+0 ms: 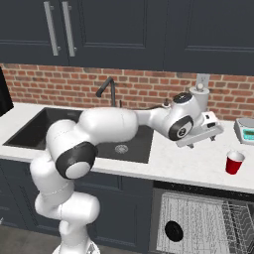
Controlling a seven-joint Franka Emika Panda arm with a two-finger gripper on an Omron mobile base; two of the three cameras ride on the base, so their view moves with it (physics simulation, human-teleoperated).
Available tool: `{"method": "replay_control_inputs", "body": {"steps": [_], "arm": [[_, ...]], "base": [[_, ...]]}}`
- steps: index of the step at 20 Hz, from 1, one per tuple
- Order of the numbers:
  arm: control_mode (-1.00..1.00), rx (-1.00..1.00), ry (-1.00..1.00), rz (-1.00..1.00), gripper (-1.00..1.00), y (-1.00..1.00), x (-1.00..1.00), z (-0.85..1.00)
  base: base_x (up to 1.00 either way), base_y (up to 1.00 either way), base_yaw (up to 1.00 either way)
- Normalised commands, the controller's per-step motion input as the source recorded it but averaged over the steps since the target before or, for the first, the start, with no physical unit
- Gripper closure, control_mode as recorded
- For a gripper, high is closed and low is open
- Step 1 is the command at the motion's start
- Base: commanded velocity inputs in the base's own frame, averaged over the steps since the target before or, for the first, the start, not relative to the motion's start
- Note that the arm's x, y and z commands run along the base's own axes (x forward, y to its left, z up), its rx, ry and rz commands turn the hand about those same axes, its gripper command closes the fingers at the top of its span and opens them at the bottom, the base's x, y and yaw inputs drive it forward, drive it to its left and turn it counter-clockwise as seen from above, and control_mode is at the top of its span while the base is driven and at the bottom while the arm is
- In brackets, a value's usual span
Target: Pick up the cup and bowl from the counter, place them in the dishwasher, and close the dishwasher door.
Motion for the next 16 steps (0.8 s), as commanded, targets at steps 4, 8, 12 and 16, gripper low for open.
{"method": "replay_control_inputs", "body": {"steps": [4,8,12,16], "arm": [[-1.0,0.0,0.02,-0.07,-1.0,-0.45,0.24,-0.06],[-1.0,0.0,0.01,-0.12,-1.0,-0.36,0.28,-0.04],[-1.0,0.0,0.0,-0.05,-1.0,-0.26,0.21,-0.01],[-1.0,0.0,0.0,0.0,-1.0,-0.16,0.17,-0.07]], "base": [[0.0,0.0,0.0],[0.0,0.0,0.0],[0.0,0.0,0.0],[0.0,0.0,0.0]]}}
